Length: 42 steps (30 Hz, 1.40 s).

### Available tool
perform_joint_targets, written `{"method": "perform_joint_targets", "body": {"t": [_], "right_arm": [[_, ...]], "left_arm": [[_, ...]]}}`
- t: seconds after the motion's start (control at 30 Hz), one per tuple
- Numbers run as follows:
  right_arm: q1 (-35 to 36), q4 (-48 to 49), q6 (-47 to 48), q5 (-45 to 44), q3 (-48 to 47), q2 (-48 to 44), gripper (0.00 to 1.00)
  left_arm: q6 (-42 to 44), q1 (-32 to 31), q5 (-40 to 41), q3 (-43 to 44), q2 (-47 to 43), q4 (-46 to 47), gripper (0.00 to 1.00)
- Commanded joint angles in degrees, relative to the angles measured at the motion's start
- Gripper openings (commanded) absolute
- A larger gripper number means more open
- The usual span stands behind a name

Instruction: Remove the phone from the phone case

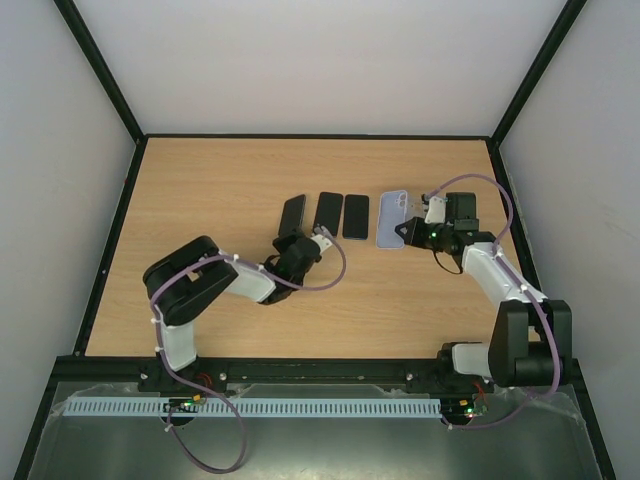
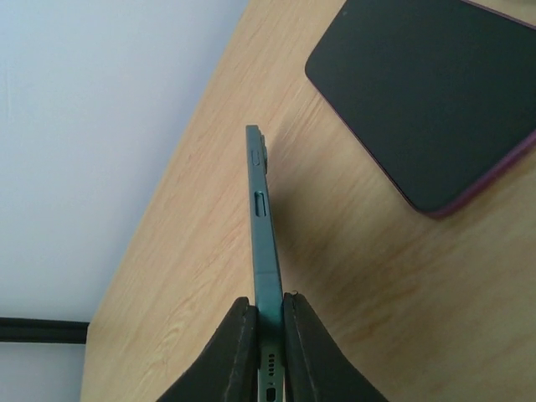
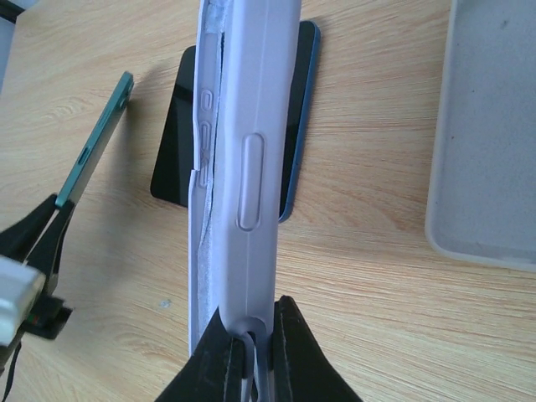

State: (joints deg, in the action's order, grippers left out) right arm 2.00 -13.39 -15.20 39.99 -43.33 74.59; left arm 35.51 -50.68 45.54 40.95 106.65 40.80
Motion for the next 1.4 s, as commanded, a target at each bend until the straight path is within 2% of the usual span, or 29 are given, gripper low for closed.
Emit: {"method": "perform_joint_targets", "body": {"t": [0.0,0.17,0.3,0.43,0.6,0.67,0.77,0.93,1.1,1.37], "right_arm": [[-0.2,2.6,0.9,-0.2,0.9,-2.1,0.02],[-0.3,2.6,0.9,-0.9,0.8,-2.0,0.02],[-0.2,1.3,1.7,-2.6,-0.5,-0.9,0.02],[-0.3,-1.9,3.1,-4.9,-4.1,1.9,0.02],[-0.2,-5.3,5.5,-5.8,-10.2,7.8,0.02],[-0.2,-6.3,6.1,-6.6,-12.5,11.0,0.02],[-0.2,-8.6,6.9,-5.7,-16.1,15.0,0.02],[0.0,-10.7,6.9,-4.1,-20.7,21.3,0.02],[1.0,-10.1,5.3,-5.2,-23.1,26.7,0.02],[1.7,-8.2,4.6,-4.3,-24.3,32.4,0.03]], "left_arm": [[0.4,2.8,-3.6,4.9,2.9,-2.7,0.12],[-2.4,4.0,-7.6,6.7,2.6,-6.4,0.26],[-8.7,4.1,-10.5,8.2,-0.3,-13.2,0.42],[-17.8,5.2,-16.2,9.4,-5.1,-23.3,0.55],[-30.7,6.3,-19.3,11.0,-13.7,-33.4,0.61],[-37.1,6.2,-21.2,11.8,-19.3,-38.2,0.63],[-42.2,6.2,-23.7,12.9,-27.1,-44.2,0.66],[-42.2,6.6,-24.6,12.5,-38.1,-50.8,0.77],[-43.2,8.1,-26.9,12.3,-43.9,-56.8,0.79],[-42.7,13.5,-28.5,3.8,-49.2,-52.7,0.82]]}}
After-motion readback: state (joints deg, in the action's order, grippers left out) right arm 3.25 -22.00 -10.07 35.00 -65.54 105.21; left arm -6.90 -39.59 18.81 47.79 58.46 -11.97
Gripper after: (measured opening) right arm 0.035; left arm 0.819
